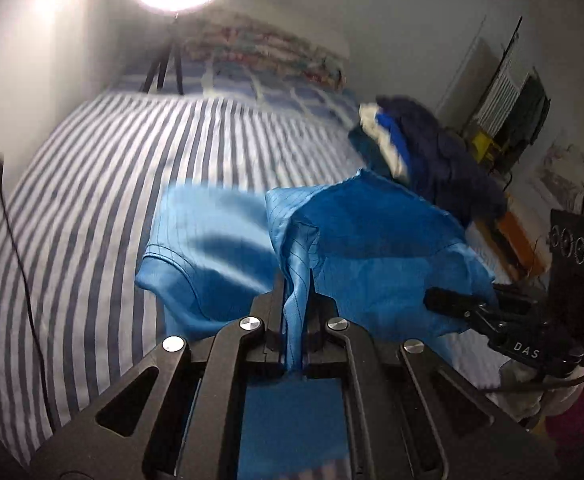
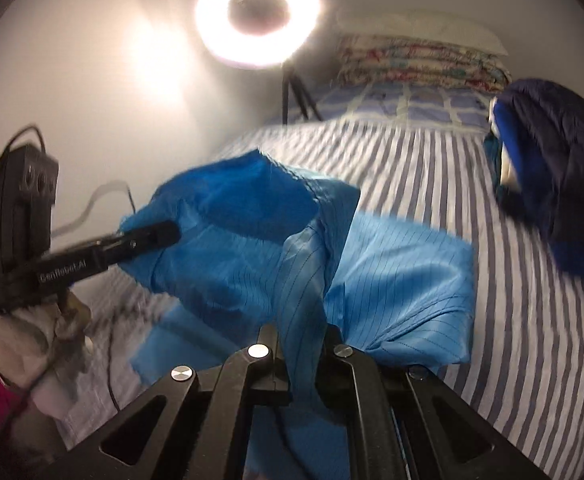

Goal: Fold large clothes
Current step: 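Grasp the jacket hem with the left gripper while the right gripper grasps it too, lift, then fold the held hem over toward the collar with both grippers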

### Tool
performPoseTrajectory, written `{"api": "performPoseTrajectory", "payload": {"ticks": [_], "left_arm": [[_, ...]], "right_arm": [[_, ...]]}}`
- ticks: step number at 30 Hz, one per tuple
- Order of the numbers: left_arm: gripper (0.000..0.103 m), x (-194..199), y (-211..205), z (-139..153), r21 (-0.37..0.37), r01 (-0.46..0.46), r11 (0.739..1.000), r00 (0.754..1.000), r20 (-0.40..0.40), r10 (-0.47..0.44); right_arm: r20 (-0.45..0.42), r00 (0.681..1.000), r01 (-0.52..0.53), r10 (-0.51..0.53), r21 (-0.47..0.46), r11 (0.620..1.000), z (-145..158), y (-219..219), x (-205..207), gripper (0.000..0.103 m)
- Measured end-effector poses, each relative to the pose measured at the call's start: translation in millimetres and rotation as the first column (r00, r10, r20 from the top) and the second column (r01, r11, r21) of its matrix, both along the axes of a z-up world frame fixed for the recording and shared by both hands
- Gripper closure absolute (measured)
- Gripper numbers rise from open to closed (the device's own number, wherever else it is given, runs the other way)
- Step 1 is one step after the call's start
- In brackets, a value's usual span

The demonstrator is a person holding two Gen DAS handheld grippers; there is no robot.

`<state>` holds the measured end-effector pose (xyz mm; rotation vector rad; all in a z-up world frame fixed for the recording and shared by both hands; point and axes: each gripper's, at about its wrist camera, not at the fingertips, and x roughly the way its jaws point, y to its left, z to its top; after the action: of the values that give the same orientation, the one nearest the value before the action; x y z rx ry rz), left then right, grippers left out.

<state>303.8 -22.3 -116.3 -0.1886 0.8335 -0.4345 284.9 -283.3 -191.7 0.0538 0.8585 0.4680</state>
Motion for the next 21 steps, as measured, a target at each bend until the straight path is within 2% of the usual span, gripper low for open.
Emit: {"api": "performPoseTrajectory", "payload": {"ticks": [3, 5, 6, 7, 8, 9, 14, 21], "left_arm": [[0.100, -18, 5, -19, 0.037, 0.019, 0.999, 0.998, -0.061, -0.017], [0.093, -29, 6, -24, 0.045, 0.024, 0.999, 0.995, -0.101, -0.019], [0.086, -37, 9, -24, 0.053, 0.028, 0.998, 0.992, -0.121, -0.022], [0.084, -46, 11, -21, 0.054, 0.033, 0.998, 0.992, -0.123, -0.027], [0.084, -57, 14, -14, 0.064, 0.040, 0.997, 0.993, -0.113, -0.032], [0.084, -63, 16, -8, 0.072, 0.042, 0.997, 0.994, -0.103, -0.035], [0.083, -120, 29, 49, 0.041, 0.036, 0.999, 0.999, -0.019, -0.035], [0.083, -199, 41, 149, -0.016, 0.024, 1.000, 0.993, 0.119, -0.022]], "right_arm": [[-0.020, 1.000, -0.023, 0.022, -0.061, 0.998, -12, 6, -18, 0.101], [-0.035, 0.999, -0.041, 0.038, -0.099, 0.994, -14, 8, -31, 0.089], [-0.034, 0.999, -0.043, 0.039, -0.110, 0.993, -10, 7, -39, 0.083], [-0.031, 0.999, -0.042, 0.039, -0.106, 0.993, -6, 5, -51, 0.069], [-0.029, 0.999, -0.043, 0.041, -0.099, 0.994, 0, 3, -57, 0.063], [-0.023, 0.999, -0.045, 0.043, -0.089, 0.995, 7, -1, -65, 0.063], [0.055, 0.998, -0.015, 0.016, -0.012, 1.000, 60, -30, -111, 0.060], [0.199, 0.980, -0.002, -0.020, 0.110, 0.994, 146, -69, -197, 0.058]]}}
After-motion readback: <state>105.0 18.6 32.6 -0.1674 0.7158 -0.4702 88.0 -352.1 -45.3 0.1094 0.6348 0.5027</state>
